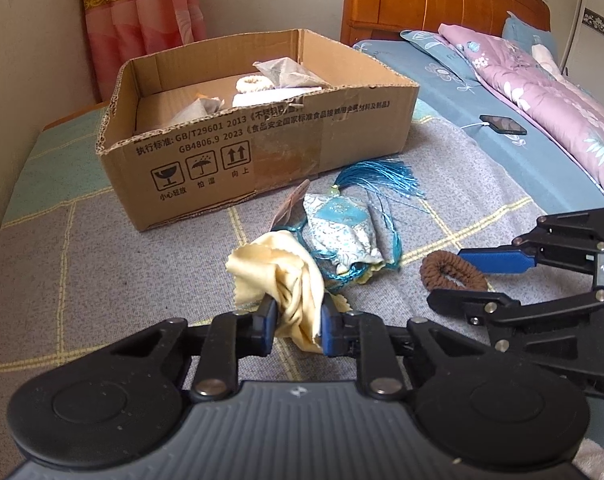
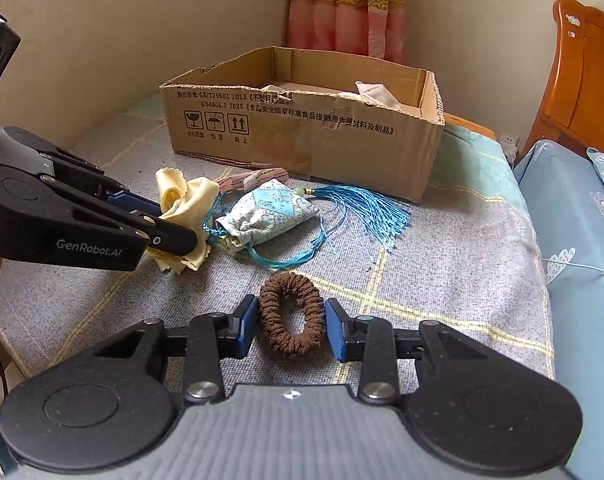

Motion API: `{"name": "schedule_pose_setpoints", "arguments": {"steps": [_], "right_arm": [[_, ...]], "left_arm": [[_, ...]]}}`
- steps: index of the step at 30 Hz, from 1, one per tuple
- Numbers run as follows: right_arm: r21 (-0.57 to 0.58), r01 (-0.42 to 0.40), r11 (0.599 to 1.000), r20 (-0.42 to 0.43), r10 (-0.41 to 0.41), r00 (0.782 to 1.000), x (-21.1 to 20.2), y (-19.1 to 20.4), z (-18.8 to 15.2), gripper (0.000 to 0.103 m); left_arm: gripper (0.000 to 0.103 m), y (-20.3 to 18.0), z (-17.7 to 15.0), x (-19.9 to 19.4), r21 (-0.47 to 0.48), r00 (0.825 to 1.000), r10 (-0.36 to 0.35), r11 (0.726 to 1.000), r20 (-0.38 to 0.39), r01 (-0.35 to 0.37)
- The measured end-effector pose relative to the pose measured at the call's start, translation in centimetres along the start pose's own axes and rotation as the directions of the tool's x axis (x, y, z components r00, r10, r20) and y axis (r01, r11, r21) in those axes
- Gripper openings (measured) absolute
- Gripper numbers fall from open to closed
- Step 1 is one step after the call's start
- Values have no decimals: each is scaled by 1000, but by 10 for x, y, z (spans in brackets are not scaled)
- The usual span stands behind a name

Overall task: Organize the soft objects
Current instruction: 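Carry the yellow cloth into the box with the left gripper while the right gripper carries the scrunchie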

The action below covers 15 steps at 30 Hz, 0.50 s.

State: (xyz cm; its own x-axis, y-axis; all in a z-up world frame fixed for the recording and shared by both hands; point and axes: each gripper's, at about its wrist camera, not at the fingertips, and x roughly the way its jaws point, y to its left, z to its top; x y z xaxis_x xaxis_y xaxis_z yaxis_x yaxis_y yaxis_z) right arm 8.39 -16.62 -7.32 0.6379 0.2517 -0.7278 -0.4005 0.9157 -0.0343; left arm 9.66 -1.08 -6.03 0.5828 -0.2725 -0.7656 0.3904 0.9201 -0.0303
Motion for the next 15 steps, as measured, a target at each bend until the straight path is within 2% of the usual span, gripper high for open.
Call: {"name": "schedule_pose_setpoints", "arguments": {"steps": [7,15], "right_arm": [[-7,-4,1000,23,4,1000,-13,-3,3,40],[-37,1,999,70,2,998,-27,-8,17,40]], "left_arm": [[19,9,2,-22,19,1000,3,1000,1,-3],[19,19,24,-46,37,998,8,999,61,-10]]}}
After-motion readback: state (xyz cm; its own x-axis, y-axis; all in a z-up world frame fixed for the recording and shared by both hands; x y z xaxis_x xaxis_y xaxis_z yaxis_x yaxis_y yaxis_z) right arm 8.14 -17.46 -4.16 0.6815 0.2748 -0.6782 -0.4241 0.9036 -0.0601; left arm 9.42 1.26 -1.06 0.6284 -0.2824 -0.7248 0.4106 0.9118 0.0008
